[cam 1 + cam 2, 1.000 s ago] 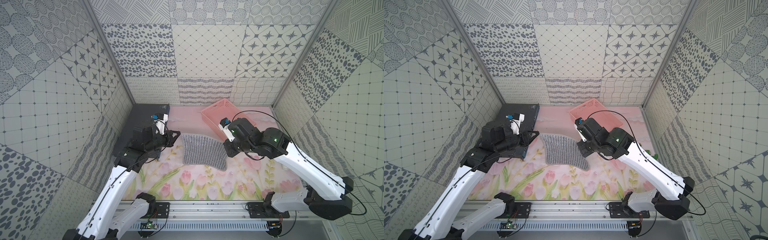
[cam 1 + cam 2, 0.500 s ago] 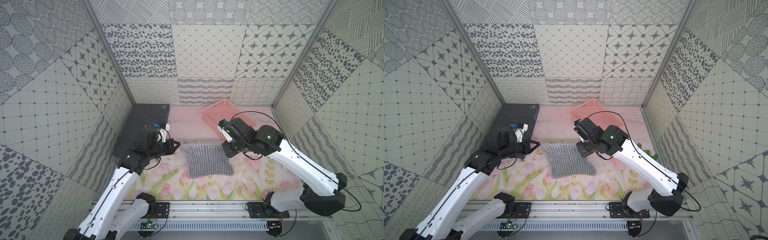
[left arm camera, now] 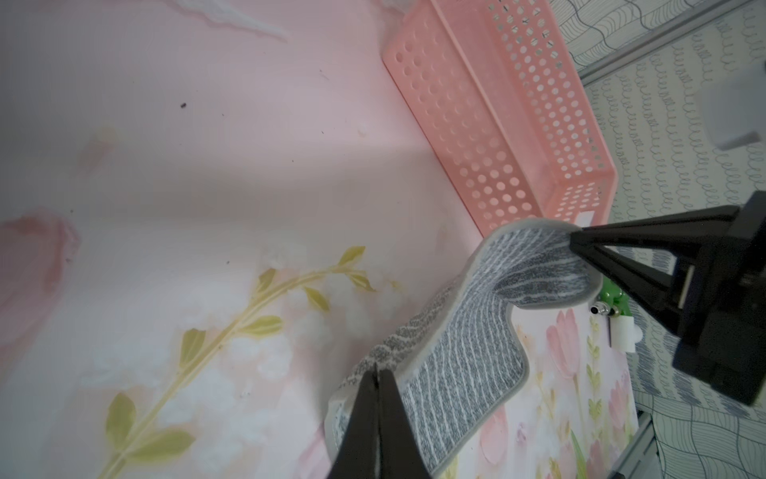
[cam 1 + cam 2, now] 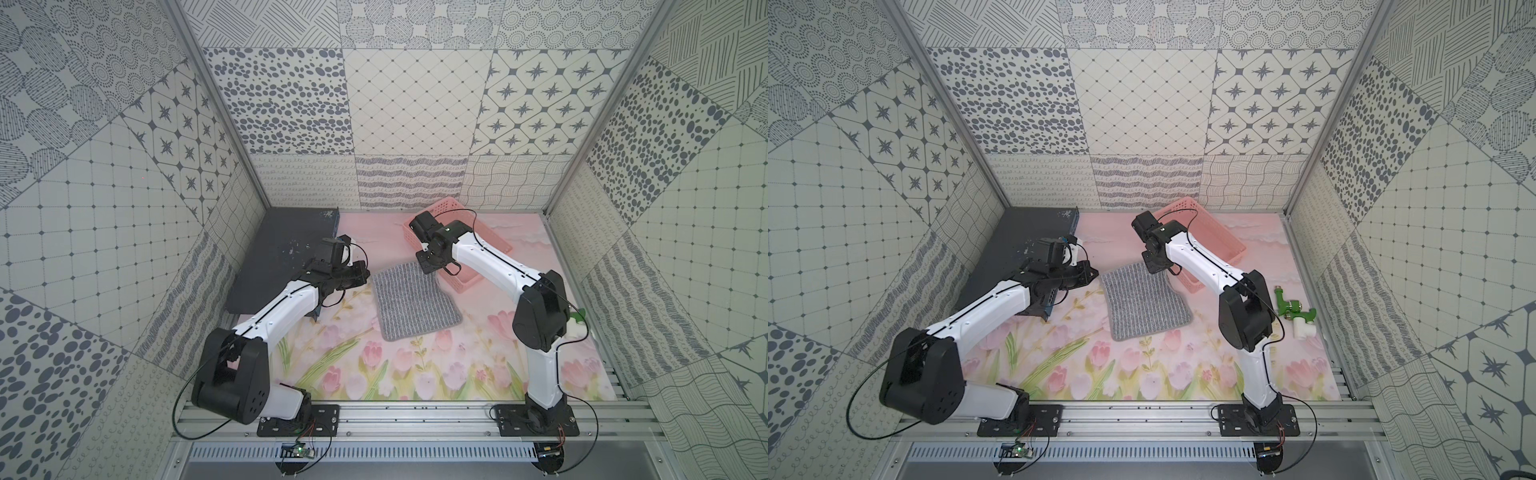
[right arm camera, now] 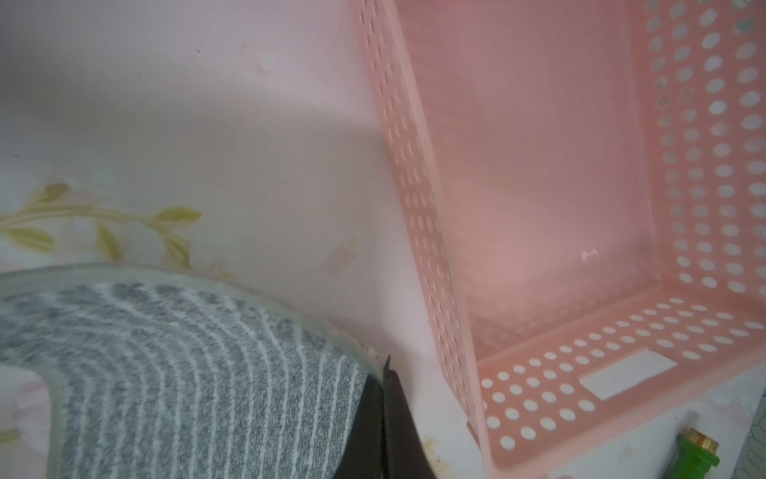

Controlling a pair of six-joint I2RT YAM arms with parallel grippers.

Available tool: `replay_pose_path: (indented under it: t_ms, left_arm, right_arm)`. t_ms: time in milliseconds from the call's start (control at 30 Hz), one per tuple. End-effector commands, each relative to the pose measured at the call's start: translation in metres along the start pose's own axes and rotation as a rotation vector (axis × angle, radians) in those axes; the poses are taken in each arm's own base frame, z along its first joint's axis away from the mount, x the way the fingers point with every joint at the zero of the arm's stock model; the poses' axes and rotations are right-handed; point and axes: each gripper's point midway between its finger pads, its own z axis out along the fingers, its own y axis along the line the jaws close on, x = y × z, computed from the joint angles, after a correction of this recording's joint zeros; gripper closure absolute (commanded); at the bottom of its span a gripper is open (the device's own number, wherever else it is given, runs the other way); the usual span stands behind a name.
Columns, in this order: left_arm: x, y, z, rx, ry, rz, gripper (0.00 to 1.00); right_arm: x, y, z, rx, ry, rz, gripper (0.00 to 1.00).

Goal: Fold the square dishcloth
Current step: Flatten out the cleaning item at the center of the board.

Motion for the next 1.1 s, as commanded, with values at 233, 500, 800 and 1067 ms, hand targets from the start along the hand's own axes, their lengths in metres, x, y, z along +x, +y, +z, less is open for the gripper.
replay_pose_path:
  t_ms: [233,500,800,1067]
  left_arm:
    - [-0.066,0.026,0.045,0.004,-0.134,0.075,1.0]
    - [-0.077,0.06,0.039,-0.036,-0.134,-0.014,1.0]
    - [-0.069,0.065,0.055,-0.003,-0.089,-0.058,1.0]
    - [-0.065,0.07,0.058,-0.026,-0.061,-0.138,1.0]
  right_arm:
    - [-0.049,-0.028,0.047,0.048,-0.084,-0.01,1.0]
    - [-0.066,0.002,0.047,-0.144,-0.118,-0.036,0.85]
    - [-0.078,0.024,0.055,-0.213,-0.125,0.034,0.53]
    - [-0.067,0.031,0.044,-0.178,-0.115,0.056,0.46]
